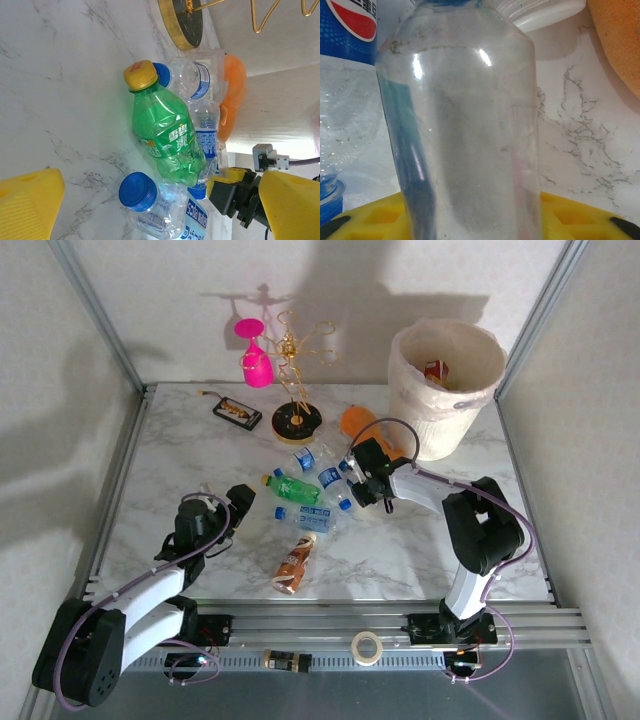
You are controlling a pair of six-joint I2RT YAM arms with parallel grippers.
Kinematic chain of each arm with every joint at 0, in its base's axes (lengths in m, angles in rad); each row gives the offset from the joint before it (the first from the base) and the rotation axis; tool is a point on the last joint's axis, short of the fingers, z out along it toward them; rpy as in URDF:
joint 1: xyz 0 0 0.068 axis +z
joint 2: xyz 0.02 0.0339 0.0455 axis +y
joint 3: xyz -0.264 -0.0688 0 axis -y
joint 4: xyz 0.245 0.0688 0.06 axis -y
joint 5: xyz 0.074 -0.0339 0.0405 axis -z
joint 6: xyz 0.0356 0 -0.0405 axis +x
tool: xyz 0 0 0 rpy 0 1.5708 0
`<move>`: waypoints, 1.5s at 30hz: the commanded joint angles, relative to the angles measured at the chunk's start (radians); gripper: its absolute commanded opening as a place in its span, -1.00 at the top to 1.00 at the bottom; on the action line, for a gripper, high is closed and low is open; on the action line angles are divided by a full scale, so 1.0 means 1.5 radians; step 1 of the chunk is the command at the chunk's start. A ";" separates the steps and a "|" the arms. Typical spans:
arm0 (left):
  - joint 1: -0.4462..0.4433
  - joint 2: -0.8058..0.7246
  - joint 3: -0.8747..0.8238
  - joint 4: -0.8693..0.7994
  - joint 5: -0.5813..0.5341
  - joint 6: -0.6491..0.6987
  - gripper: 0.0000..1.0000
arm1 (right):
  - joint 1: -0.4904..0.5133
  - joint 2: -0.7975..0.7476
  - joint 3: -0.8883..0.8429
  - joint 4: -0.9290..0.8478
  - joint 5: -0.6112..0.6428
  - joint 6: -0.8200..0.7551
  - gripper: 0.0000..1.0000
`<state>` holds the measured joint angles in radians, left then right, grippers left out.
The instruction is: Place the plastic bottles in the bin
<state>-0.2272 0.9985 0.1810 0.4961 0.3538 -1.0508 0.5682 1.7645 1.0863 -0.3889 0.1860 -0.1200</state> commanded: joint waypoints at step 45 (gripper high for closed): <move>-0.151 0.087 0.151 -0.095 -0.123 0.159 -0.99 | -0.252 -0.284 0.256 0.236 -0.088 0.219 0.34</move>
<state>-0.4438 1.1233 0.3744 0.3759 0.1921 -0.8440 0.2173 1.2716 1.4117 -0.0608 0.0097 0.2062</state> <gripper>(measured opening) 0.995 0.414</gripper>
